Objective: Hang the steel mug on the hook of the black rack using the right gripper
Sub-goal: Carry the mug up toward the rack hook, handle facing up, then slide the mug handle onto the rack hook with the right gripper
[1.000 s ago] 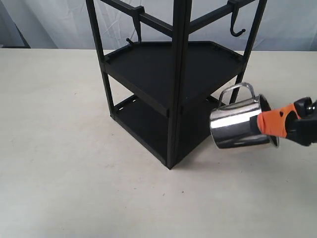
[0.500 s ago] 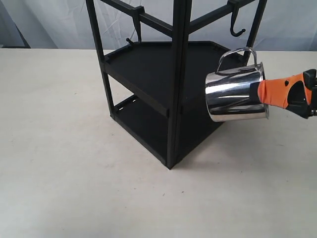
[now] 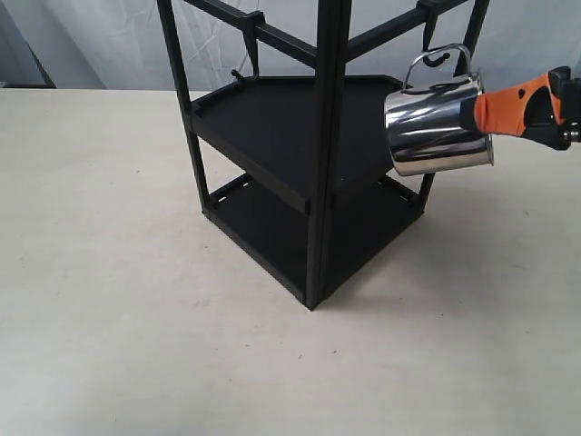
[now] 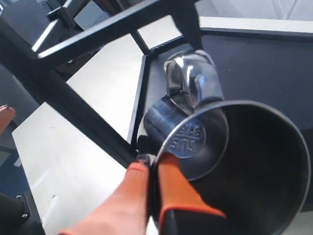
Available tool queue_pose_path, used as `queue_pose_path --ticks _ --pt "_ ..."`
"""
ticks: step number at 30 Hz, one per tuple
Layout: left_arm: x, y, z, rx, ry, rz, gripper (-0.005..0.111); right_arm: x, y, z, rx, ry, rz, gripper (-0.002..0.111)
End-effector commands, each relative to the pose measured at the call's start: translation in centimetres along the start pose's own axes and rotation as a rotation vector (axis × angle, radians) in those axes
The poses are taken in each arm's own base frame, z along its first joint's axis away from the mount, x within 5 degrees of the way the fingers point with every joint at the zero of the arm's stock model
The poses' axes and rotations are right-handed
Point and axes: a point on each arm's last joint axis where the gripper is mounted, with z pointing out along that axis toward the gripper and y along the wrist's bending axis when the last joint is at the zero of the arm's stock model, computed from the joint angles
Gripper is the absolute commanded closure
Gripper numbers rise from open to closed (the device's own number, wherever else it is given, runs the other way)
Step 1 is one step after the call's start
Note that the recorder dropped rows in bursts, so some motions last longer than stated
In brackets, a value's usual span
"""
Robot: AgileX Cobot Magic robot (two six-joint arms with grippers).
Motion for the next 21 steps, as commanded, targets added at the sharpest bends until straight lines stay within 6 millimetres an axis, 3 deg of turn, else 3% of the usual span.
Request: queue_pose_path --ticks 1,6,17,19,21 --pt "-0.1 0.0 0.0 0.005 -0.01 -0.002 0.105 -0.3 -1.9 0.8 -0.021 -0.005 0.076 0.109" --pt "-0.1 0.0 0.0 0.004 -0.01 0.0 0.105 0.5 -3.5 1.6 -0.028 0.03 0.137 0.109" --pt "-0.1 0.0 0.0 0.004 -0.01 0.0 0.105 1.2 -3.8 1.7 -0.016 0.101 0.116 0.109" --pt "-0.1 0.0 0.0 0.004 -0.01 0.0 0.105 1.2 -3.8 1.7 -0.016 0.102 0.12 0.1" --pt "-0.1 0.0 0.0 0.004 -0.01 0.0 0.105 1.2 -3.8 1.7 -0.015 0.1 0.134 0.073"
